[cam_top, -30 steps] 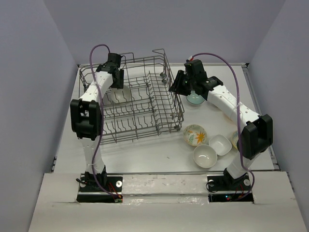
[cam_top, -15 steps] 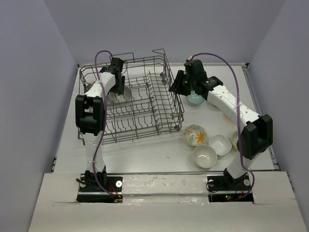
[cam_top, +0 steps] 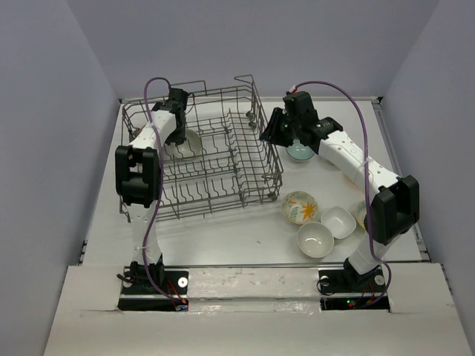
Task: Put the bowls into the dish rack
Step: Pick up the bowl from the dish rack.
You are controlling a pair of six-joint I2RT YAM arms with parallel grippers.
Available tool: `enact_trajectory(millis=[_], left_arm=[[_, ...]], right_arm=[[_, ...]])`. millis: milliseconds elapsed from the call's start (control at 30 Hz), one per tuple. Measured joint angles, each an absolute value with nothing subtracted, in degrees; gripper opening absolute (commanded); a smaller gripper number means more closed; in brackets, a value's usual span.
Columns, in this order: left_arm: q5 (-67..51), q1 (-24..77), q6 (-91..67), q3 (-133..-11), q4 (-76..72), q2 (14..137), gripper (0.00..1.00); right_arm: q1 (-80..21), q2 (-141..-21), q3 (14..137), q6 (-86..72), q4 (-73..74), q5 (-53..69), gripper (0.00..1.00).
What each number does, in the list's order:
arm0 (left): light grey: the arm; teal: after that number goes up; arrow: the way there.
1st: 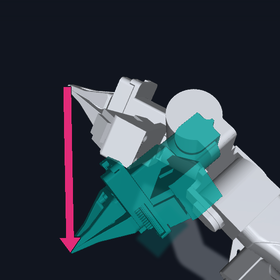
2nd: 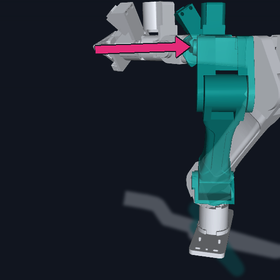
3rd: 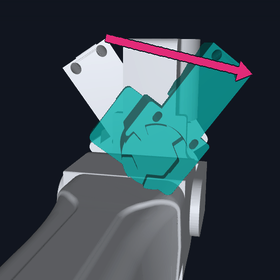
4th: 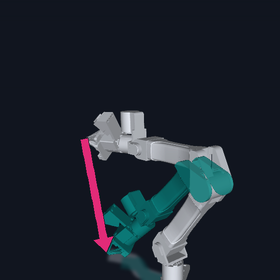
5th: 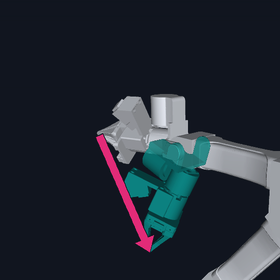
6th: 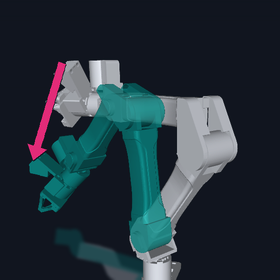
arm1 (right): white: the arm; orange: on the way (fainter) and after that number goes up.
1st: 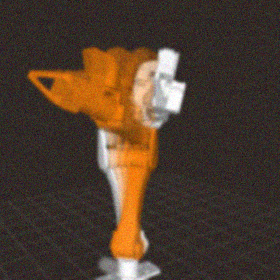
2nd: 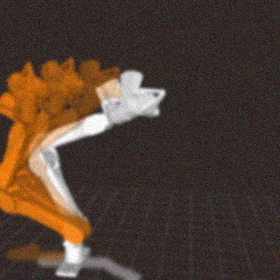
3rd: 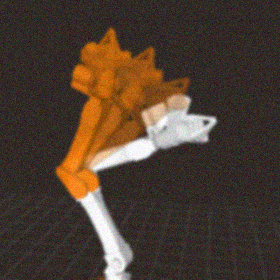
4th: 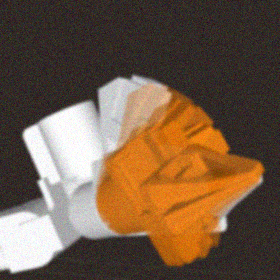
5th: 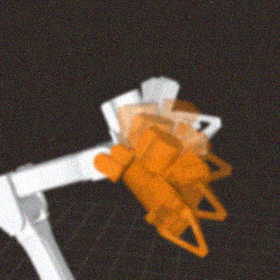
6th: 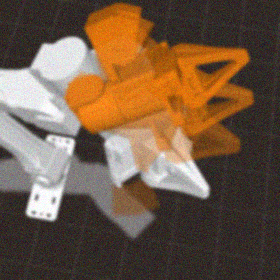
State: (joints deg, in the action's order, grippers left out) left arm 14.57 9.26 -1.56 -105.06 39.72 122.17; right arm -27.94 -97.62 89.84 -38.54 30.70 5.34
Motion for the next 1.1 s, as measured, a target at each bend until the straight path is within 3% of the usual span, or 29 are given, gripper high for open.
enact_trajectory(millis=[167, 733, 1100], left_arm=[[14.63, 9.26, -1.56, -105.06, 39.68, 122.15, 0.00], [11.73, 9.15, -0.89, -104.53, 39.55, 118.91, 0.00], [7.29, 9.28, -1.56, -104.49, 38.83, 107.26, 0.00]], right_arm=[[-27.94, -97.62, 89.84, -38.52, 30.68, 5.34, 0.11], [-27.94, -97.62, 89.84, -38.48, 30.70, 5.15, 0.11], [-28.14, -97.62, 89.84, -38.33, 30.61, 4.69, 0.11]])
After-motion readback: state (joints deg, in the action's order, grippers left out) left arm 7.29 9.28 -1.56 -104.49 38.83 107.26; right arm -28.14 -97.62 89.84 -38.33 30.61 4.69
